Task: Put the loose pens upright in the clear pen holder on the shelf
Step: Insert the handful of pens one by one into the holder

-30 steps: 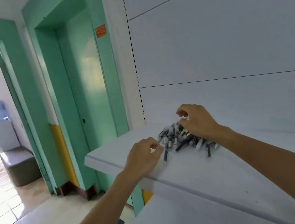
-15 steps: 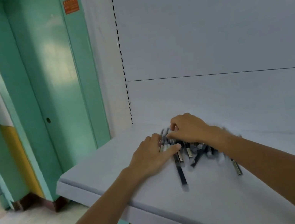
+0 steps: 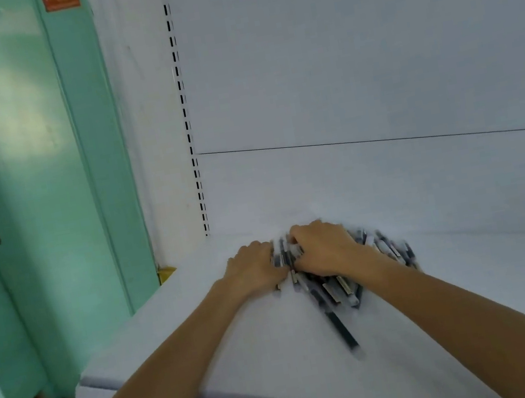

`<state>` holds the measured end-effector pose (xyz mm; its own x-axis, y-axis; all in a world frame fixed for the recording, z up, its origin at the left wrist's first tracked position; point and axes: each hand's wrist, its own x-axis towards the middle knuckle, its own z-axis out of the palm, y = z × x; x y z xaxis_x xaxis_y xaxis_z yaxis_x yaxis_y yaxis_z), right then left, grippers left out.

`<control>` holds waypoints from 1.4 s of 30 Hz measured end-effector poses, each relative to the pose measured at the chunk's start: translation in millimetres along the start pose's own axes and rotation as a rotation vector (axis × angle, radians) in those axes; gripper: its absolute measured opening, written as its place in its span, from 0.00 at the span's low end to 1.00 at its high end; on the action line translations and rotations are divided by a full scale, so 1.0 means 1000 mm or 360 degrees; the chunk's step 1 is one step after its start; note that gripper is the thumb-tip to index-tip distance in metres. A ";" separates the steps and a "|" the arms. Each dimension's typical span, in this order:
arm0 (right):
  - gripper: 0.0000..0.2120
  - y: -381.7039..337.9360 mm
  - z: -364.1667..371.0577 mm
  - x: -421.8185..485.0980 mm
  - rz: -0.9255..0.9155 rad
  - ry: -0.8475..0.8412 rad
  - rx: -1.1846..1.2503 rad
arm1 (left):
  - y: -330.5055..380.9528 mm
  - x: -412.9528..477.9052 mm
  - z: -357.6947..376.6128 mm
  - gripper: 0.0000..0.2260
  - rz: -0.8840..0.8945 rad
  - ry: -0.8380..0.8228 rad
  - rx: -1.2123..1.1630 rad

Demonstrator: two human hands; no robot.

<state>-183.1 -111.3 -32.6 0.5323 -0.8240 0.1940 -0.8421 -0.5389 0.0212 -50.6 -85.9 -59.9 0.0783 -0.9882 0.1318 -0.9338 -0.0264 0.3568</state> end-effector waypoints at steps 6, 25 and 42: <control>0.19 0.003 -0.003 -0.010 0.0206 0.0290 0.0543 | -0.011 -0.009 -0.013 0.15 -0.0078 -0.0097 0.0591; 0.23 0.063 -0.071 -0.124 0.0482 0.1040 0.1083 | 0.057 -0.073 -0.021 0.15 0.0558 0.0089 -0.0743; 0.22 0.266 -0.105 -0.413 0.1082 0.1353 0.0899 | 0.373 -0.159 0.106 0.13 0.0921 -0.0416 -0.0998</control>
<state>-635.7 103.9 -3.9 -0.4050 -0.7046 0.5826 -0.6577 -0.2181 -0.7210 -448.1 45.9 -45.5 -0.4999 -0.8259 0.2607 -0.4337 0.4993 0.7501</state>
